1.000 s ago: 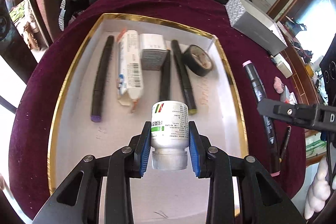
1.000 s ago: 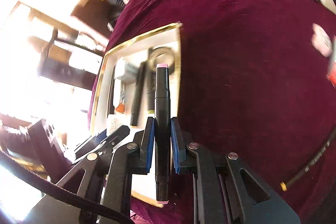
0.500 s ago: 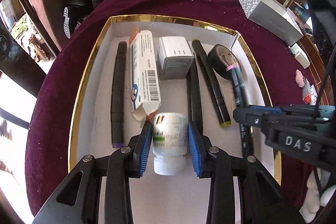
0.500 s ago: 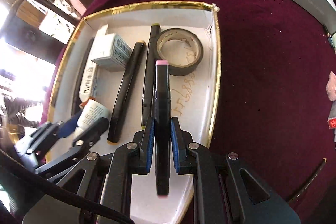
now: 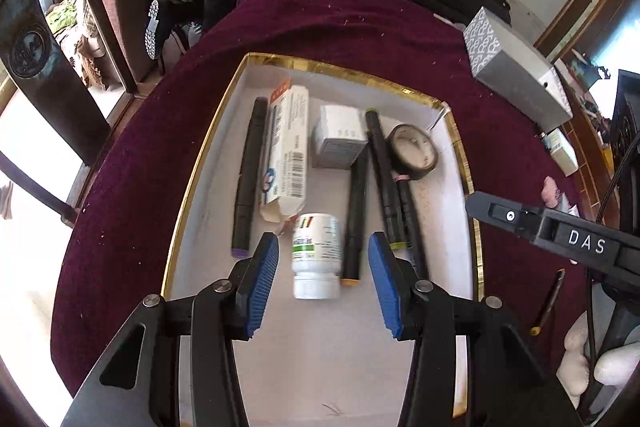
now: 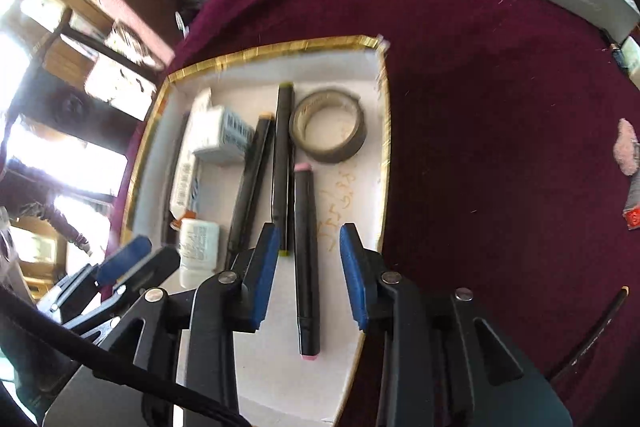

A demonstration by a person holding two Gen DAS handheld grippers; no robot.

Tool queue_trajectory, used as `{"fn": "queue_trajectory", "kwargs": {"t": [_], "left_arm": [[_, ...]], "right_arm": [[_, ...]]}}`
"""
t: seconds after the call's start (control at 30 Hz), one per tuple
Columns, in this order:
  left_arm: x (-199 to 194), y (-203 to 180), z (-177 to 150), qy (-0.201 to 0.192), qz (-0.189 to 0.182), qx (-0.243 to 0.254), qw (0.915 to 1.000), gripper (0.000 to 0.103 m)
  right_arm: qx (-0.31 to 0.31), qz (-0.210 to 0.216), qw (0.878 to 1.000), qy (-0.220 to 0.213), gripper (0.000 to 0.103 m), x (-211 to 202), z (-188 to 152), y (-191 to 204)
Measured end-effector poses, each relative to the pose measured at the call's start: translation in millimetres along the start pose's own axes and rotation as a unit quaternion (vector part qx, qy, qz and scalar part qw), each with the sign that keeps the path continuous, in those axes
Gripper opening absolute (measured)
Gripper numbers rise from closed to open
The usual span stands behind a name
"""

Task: Organize objects
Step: 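Lower the bottle and pink-capped marker into the lid and open both tools, then move both open tools back to the items on the cloth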

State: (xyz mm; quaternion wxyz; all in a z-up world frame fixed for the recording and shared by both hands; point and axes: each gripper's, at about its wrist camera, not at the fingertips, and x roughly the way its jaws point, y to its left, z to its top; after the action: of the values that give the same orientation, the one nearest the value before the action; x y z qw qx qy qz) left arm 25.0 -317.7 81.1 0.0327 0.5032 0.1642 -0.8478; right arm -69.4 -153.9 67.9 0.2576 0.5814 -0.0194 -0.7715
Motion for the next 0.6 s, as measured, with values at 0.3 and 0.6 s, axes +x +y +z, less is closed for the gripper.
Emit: {"fn": "queue_trajectory", "kwargs": {"t": [0.3, 0.6], "left_arm": [[-40.8, -73.6, -22.8, -0.073, -0.040, -0.008, 0.9965, 0.042], [-57.6, -159.7, -70.7, -0.065, -0.021, 0.035, 0.9971, 0.042]], "right_arm": [[0.053, -0.007, 0.997, -0.057, 0.048, -50.5, -4.8, -55.8], [0.098, -0.014, 0.994, -0.044, 0.048, -77.5, -10.8, -121.9]]}}
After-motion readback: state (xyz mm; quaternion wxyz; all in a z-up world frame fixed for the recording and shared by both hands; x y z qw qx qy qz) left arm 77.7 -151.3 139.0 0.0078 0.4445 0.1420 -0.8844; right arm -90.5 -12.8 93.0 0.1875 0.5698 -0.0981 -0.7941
